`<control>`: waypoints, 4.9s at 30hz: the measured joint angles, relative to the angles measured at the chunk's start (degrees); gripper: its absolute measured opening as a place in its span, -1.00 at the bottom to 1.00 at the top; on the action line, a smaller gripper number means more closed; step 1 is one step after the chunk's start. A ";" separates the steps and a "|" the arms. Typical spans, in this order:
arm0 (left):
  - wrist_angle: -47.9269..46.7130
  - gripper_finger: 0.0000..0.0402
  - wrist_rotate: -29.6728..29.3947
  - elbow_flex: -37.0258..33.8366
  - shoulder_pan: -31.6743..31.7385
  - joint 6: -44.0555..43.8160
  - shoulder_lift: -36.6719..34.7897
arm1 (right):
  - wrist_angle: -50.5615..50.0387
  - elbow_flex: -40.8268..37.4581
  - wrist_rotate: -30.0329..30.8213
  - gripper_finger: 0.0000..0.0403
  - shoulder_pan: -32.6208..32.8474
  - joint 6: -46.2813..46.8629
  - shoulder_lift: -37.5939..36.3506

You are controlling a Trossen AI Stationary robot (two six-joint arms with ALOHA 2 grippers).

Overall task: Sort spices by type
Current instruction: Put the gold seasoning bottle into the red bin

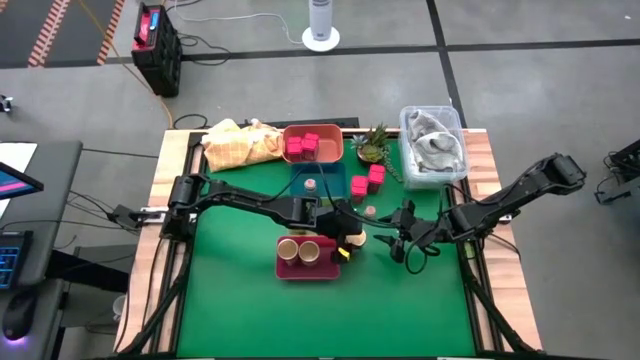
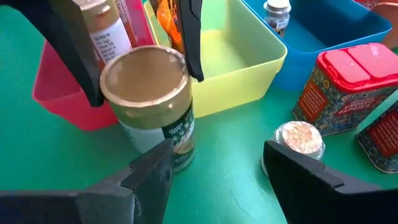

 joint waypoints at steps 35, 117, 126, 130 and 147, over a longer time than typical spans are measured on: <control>-10.39 0.09 -0.65 10.53 -0.80 7.64 0.09 | -1.77 0.00 0.26 0.37 0.00 -0.77 0.00; -14.29 0.02 -6.90 -4.98 -0.25 6.54 -18.84 | -45.64 26.42 -6.81 0.37 4.74 -1.29 12.04; -16.25 0.02 -6.83 -4.98 -0.25 6.44 -18.84 | -66.28 29.29 -26.11 0.42 5.40 -7.36 9.99; -16.18 0.02 -6.81 -4.98 -0.25 6.76 -18.84 | -70.39 29.39 -34.90 0.59 5.75 -5.45 11.64; -17.00 0.02 -6.76 -4.98 -0.16 6.76 -18.82 | -72.05 30.29 -24.81 0.85 20.13 -10.55 32.16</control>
